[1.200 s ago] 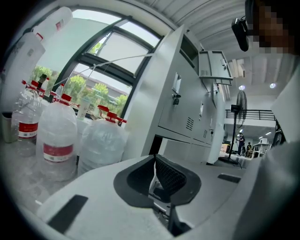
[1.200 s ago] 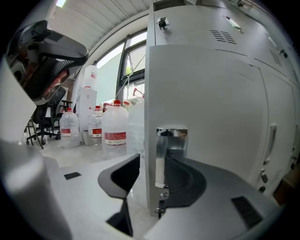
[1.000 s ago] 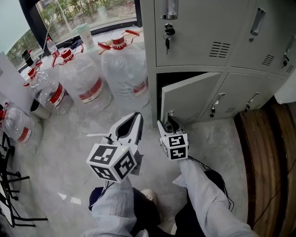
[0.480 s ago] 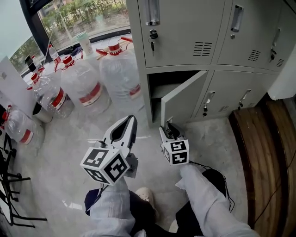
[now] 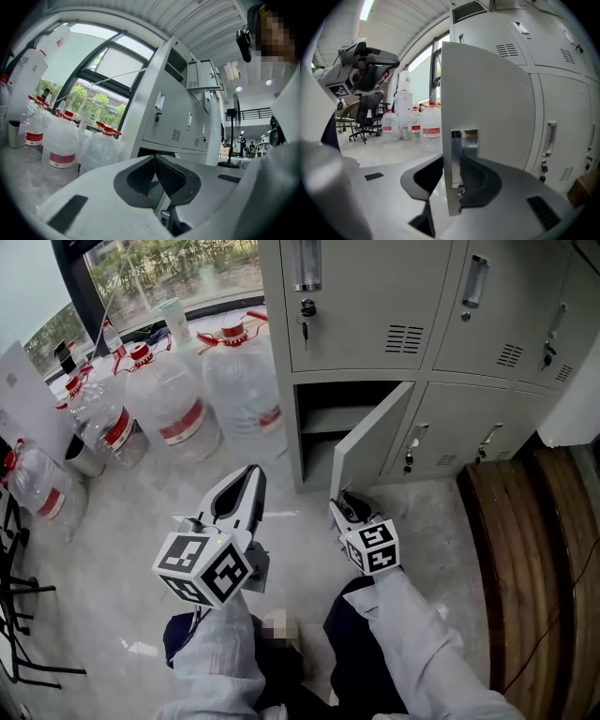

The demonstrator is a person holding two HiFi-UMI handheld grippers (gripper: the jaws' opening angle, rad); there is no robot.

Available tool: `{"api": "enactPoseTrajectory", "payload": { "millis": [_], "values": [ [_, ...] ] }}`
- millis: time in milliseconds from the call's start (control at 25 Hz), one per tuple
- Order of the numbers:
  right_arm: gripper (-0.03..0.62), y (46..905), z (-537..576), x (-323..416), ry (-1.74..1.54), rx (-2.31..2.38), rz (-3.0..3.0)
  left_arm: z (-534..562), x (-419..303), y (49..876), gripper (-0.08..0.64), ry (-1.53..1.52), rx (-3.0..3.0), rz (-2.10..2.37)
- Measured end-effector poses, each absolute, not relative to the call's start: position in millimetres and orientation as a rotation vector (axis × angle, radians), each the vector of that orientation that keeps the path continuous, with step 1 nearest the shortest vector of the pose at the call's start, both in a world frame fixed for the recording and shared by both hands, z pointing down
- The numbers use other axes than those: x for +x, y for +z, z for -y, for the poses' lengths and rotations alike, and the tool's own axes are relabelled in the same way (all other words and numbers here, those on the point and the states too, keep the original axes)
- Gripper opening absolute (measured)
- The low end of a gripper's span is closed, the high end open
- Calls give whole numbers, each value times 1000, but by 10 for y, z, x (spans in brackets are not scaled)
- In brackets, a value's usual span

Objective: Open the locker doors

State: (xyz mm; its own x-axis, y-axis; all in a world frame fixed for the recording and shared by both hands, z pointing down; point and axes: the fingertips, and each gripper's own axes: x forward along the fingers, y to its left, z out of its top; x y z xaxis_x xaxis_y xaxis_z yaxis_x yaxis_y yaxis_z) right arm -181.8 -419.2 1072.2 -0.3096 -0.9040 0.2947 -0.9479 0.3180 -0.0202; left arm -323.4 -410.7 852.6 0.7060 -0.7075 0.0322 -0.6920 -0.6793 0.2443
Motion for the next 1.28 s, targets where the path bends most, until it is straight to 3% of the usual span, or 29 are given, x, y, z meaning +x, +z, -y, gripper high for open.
{"api": "enactPoseTrajectory", "payload": {
  "millis": [760, 1280],
  "values": [
    [120, 10743, 3565, -1344, 227, 1426, 2479, 4074, -2446, 8679, 15, -5, 2766, 929],
    [134, 10764, 3195, -753, 210, 1569, 2432, 4072, -2119, 8875, 15, 93, 2792, 872]
  ]
}}
